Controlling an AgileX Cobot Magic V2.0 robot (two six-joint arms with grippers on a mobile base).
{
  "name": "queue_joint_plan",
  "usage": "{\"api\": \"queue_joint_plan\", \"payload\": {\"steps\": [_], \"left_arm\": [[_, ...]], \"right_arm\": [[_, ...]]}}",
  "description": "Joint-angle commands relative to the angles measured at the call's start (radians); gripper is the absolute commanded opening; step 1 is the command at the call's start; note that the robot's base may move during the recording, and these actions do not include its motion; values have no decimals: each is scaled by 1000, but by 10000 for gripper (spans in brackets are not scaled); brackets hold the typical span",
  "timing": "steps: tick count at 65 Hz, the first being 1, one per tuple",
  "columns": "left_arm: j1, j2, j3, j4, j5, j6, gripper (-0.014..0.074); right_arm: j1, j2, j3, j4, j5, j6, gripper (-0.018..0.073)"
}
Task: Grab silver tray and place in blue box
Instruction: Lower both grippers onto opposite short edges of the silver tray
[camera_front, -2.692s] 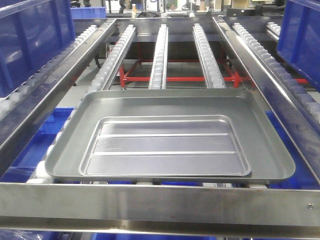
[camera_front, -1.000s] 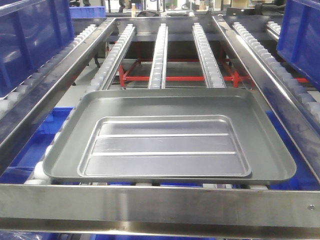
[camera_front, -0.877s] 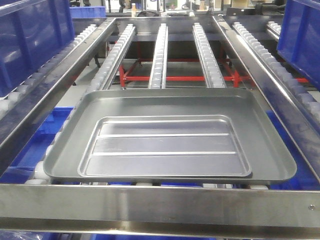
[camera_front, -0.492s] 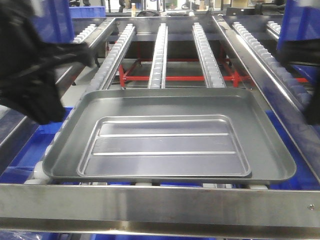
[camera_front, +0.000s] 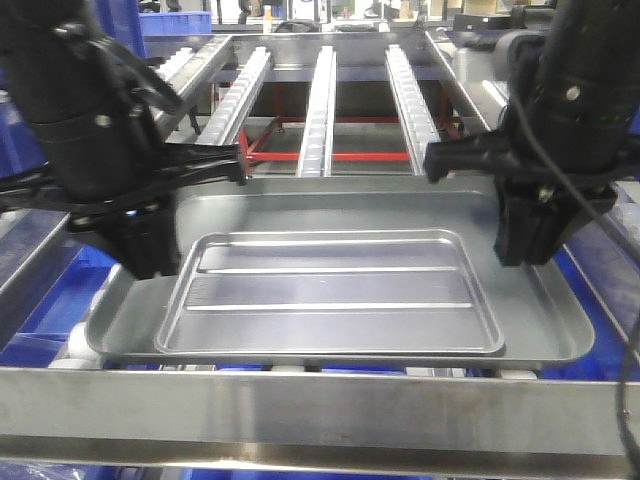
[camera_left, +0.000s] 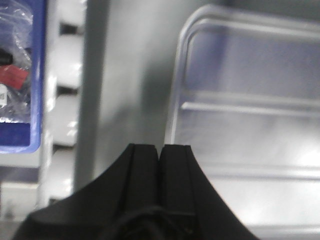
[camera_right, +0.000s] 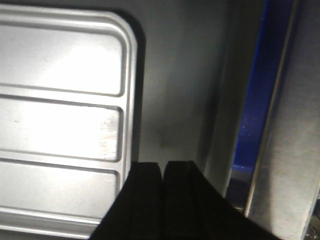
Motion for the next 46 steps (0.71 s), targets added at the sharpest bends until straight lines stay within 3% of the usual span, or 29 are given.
{"api": "queue_joint_plan", "payload": {"steps": [1, 8, 22, 37, 46], "left_arm": [[-7, -16, -50, 4, -10, -10, -96], [-7, 2, -61, 4, 22, -10, -96], [-7, 2, -61, 2, 26, -10, -74], [-7, 2, -61, 0, 18, -10, 226], [-7, 2, -61, 2, 6, -10, 236]], "right_arm": [[3, -25, -33, 5, -31, -18, 60], [3, -21, -33, 14, -48, -18, 90], [3, -20, -41, 18, -54, -18, 306], [3, -4, -42, 50, -68, -19, 312], [2, -3, -42, 51, -87, -19, 312]]}}
